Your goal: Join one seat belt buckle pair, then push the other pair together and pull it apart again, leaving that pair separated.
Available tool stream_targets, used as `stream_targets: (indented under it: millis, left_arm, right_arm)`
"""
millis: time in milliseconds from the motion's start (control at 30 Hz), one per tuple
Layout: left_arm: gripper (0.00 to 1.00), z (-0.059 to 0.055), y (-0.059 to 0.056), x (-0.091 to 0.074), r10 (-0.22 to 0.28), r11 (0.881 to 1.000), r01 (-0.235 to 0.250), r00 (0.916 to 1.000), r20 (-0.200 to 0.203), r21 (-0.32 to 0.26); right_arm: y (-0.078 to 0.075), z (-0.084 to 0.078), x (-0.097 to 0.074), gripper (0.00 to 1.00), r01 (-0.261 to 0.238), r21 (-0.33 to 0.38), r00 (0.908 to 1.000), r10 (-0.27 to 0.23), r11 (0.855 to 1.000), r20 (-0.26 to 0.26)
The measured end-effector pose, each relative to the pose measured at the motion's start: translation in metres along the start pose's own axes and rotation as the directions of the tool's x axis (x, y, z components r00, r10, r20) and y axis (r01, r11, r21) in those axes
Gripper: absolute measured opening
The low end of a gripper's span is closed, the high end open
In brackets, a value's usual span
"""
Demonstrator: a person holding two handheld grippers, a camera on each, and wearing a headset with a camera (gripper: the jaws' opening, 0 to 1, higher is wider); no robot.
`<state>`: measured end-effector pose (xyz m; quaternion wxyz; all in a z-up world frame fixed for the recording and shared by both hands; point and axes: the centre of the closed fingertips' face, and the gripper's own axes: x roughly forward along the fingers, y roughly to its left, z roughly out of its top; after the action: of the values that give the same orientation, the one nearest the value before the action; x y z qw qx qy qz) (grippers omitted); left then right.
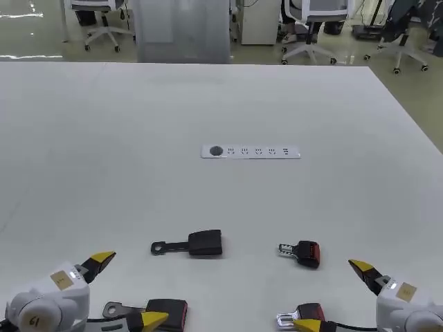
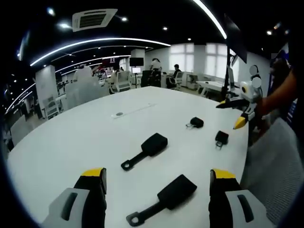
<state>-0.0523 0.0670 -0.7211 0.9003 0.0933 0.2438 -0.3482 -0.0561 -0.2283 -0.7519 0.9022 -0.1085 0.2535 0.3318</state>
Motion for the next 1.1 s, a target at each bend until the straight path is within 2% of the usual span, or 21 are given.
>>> stream_targets:
  millis: [500, 800, 1033, 1100]
  left_arm:
    - [0.92, -0.005, -0.002, -0.002, -0.003, 1.0, 0.003, 1.0, -0.007, -0.005]
    - [0.92, -0.003, -0.004, -0.001, -0.009, 1.0, 0.009, 0.9999, -0.01, -0.003]
    - [0.92, -0.003, -0.004, -0.001, -0.012, 1.0, 0.012, 0.9999, -0.007, 0.001]
    - [0.92, -0.004, -0.006, -0.001, -0.025, 1.0, 0.025, 0.9996, -0.011, 0.003]
  right_arm:
    - [0.004, -0.007, -0.001, 0.99, -0.013, 0.003, 0.9998, 0.013, 1.0, -0.017]
    - [0.003, -0.012, -0.002, 0.99, -0.017, 0.0, 0.9992, 0.017, 1.0, -0.035]
    - [0.005, -0.014, -0.002, 0.98, -0.034, -0.003, 0.9985, 0.034, 0.999, -0.043]
    - [0.007, -0.015, -0.002, 0.98, -0.045, -0.007, 0.9978, 0.045, 0.999, -0.049]
